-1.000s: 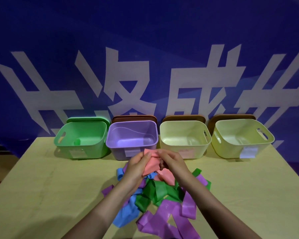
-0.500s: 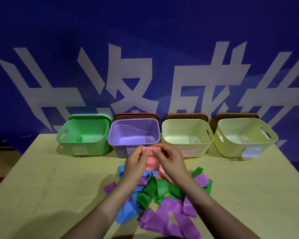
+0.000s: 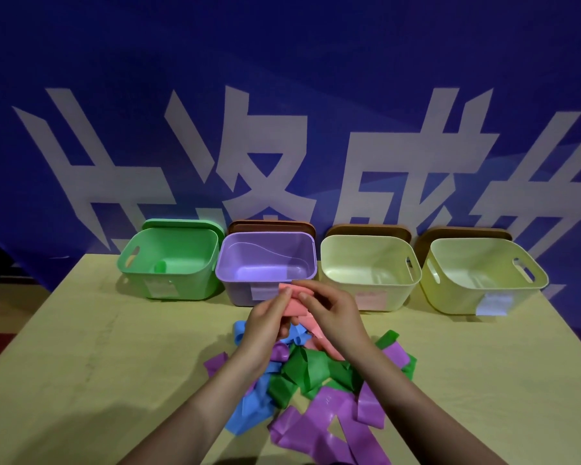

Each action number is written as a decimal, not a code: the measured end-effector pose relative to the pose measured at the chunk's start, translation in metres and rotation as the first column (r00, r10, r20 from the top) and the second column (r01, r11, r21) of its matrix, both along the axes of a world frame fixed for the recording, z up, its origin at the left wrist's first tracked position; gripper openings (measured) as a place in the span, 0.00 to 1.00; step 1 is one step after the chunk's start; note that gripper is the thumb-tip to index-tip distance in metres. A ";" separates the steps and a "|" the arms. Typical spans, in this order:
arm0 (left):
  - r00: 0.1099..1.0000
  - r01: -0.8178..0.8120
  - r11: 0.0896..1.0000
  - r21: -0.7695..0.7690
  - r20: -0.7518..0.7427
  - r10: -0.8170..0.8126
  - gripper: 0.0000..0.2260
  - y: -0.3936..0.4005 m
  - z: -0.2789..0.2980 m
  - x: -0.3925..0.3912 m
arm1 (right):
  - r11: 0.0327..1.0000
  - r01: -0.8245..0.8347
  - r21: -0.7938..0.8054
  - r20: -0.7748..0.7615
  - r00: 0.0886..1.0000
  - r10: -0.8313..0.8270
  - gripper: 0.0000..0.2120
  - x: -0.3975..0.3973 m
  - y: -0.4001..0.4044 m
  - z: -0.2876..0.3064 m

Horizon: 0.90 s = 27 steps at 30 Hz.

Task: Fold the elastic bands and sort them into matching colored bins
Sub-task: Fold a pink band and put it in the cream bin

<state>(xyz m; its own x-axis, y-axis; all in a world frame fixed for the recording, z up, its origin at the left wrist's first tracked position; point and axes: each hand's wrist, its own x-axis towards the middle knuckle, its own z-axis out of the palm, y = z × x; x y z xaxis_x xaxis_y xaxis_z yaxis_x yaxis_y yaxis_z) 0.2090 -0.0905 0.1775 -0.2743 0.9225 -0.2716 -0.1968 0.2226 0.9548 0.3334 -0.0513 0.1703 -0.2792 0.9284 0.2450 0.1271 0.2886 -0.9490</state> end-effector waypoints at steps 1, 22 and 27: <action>1.000 -0.009 1.000 -0.002 0.007 0.009 0.17 0.000 0.000 0.000 | 1.000 -0.016 0.020 0.019 1.000 0.016 0.11 0.001 0.000 0.000; 0.996 0.049 0.997 0.054 -0.071 -0.045 0.14 -0.013 -0.011 0.000 | 0.952 -0.167 -0.257 -0.030 0.986 0.165 0.07 0.008 -0.007 0.006; 0.997 0.030 0.999 0.036 -0.067 -0.027 0.14 -0.011 -0.009 0.004 | 0.945 -0.050 -0.323 -0.100 0.995 0.019 0.07 0.003 -0.008 -0.001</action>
<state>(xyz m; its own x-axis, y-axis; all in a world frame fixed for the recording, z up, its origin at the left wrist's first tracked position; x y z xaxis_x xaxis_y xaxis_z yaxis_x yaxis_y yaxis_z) 0.2128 -0.1020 0.1685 -0.2639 0.9392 -0.2194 -0.1270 0.1917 0.9732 0.3363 -0.0593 0.1690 -0.3025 0.9522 -0.0411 0.0276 -0.0344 -0.9990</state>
